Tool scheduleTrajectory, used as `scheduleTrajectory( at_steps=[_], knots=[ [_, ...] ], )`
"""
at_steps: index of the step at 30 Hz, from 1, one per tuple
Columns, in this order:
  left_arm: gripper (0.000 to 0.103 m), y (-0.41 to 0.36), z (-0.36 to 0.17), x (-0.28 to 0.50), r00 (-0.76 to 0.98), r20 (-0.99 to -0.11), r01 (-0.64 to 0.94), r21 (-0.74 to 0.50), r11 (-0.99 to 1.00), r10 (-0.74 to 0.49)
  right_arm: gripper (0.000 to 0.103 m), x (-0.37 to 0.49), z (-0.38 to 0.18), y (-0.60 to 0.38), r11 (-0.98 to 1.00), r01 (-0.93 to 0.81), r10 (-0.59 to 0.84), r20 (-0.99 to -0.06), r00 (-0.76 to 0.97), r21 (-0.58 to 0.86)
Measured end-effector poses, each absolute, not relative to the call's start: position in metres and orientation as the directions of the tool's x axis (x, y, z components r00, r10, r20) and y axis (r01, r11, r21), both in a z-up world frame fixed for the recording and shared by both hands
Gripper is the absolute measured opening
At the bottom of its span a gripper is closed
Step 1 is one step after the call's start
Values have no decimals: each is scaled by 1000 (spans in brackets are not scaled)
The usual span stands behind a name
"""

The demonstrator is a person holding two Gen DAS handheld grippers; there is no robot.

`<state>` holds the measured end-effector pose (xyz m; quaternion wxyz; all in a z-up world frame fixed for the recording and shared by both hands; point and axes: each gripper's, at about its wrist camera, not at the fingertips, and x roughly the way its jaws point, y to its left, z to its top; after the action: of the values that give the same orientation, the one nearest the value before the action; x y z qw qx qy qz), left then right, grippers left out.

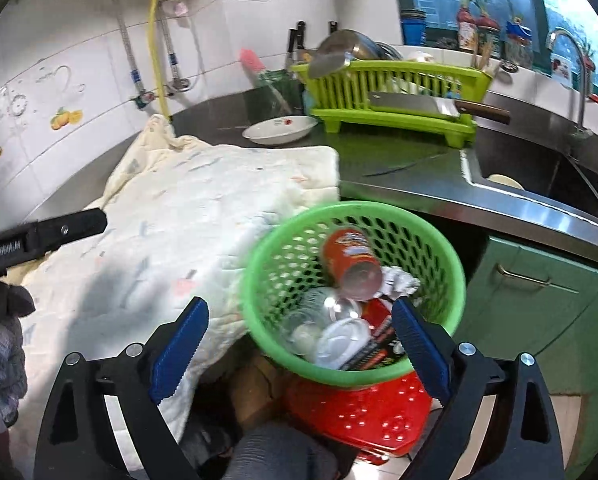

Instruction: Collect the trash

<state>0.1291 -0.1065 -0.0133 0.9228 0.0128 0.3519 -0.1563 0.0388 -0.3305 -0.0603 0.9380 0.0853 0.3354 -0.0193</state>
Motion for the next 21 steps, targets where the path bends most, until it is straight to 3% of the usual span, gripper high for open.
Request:
scheduleTrajectory(
  at_steps=[21],
  knots=[
    [98,-3,0,67,826,-558,87,-11,996,-78,92,34,-32,-256,987,35,68,-611,789,155]
  ],
)
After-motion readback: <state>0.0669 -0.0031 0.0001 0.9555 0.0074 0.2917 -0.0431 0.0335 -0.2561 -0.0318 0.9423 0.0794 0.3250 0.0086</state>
